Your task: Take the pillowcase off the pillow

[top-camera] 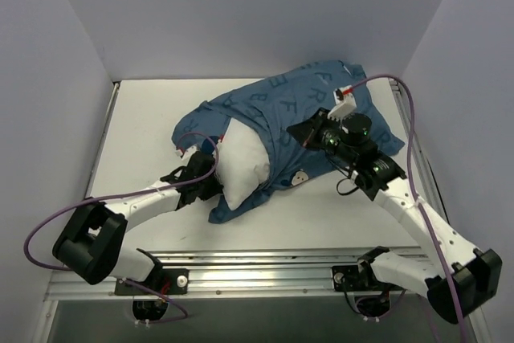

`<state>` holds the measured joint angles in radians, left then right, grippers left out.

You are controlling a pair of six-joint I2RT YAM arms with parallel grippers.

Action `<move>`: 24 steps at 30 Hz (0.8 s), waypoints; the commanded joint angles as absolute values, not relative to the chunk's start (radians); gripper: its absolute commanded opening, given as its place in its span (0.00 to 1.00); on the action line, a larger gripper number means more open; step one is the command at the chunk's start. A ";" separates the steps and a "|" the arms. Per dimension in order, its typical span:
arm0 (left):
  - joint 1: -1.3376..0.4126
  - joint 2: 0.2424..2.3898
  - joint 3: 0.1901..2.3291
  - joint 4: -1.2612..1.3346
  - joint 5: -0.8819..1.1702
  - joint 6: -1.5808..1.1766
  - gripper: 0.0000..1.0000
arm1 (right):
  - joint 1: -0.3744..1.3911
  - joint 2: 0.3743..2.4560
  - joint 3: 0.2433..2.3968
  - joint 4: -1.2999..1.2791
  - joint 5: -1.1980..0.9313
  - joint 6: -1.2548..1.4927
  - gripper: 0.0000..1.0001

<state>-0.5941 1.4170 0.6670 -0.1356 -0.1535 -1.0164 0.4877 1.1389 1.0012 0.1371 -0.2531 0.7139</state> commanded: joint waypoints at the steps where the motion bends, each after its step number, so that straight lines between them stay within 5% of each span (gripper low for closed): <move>1: -0.574 1.339 0.667 -0.239 -0.213 -0.962 0.06 | 0.497 1.062 0.844 0.061 -0.255 0.620 0.00; 5: -0.580 1.255 0.692 -0.270 -0.179 -0.908 0.37 | 0.549 0.988 0.730 0.025 -0.209 0.588 0.00; 7: -0.584 1.217 0.707 -0.320 -0.184 -0.870 0.61 | 0.623 0.986 0.732 0.008 -0.116 0.572 0.02; 10: -0.578 1.134 0.773 -0.426 -0.228 -0.792 0.82 | 0.713 1.034 0.793 0.005 -0.017 0.534 0.19; 19: -0.454 1.124 1.006 -0.474 -0.175 -0.540 0.89 | 0.885 1.302 1.136 0.005 0.215 0.292 0.69; 24: -0.405 1.307 1.106 -0.384 -0.063 -0.473 0.86 | 0.897 1.506 1.304 0.028 0.256 0.195 0.80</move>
<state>-0.4267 1.2114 1.0447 -0.4496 -0.1642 -0.5663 0.8974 1.4155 1.2366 0.0113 0.1684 0.3073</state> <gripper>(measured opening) 0.867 0.789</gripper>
